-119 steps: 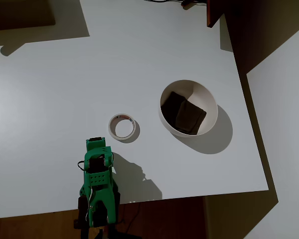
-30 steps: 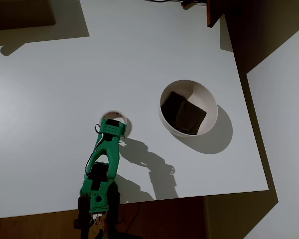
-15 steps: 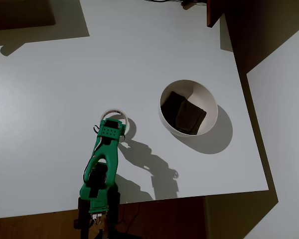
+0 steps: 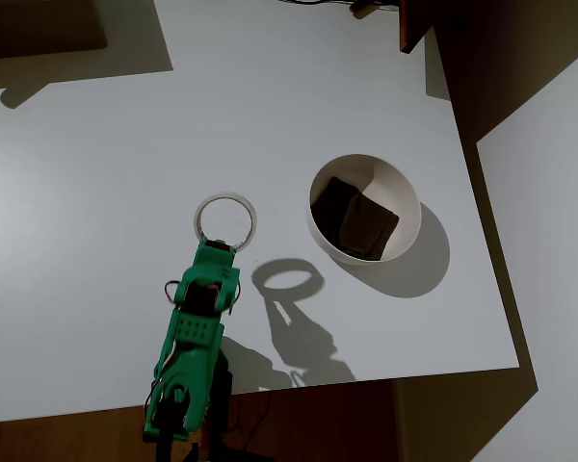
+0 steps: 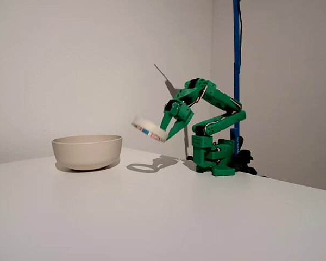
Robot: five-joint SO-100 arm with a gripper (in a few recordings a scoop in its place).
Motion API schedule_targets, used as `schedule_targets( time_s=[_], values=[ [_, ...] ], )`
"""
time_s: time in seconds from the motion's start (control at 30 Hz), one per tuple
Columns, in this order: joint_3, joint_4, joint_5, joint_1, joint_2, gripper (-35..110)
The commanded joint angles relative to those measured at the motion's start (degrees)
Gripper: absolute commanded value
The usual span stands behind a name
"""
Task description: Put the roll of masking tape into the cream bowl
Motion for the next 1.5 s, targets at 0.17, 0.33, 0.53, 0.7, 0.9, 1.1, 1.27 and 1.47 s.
schedule_targets(
  time_s=[0.17, 0.33, 0.53, 0.7, 0.9, 1.1, 1.27, 1.47],
  values=[
    [-13.89, -4.57, -1.93, 13.54, 0.53, -8],
    [-23.64, -9.67, -1.58, 22.06, -11.16, -8],
    [-37.62, -13.36, -0.09, 30.67, -27.33, -8],
    [-55.20, -10.55, 0.53, 35.42, -44.74, -8],
    [-78.13, -5.54, 1.32, 38.06, -65.04, -8],
    [-92.02, -4.92, 0.53, 38.76, -79.72, -8],
    [-101.07, -2.20, -0.97, 38.67, -90.09, -8],
    [-102.22, -4.13, -3.16, 38.23, -97.21, -8]
  ],
)
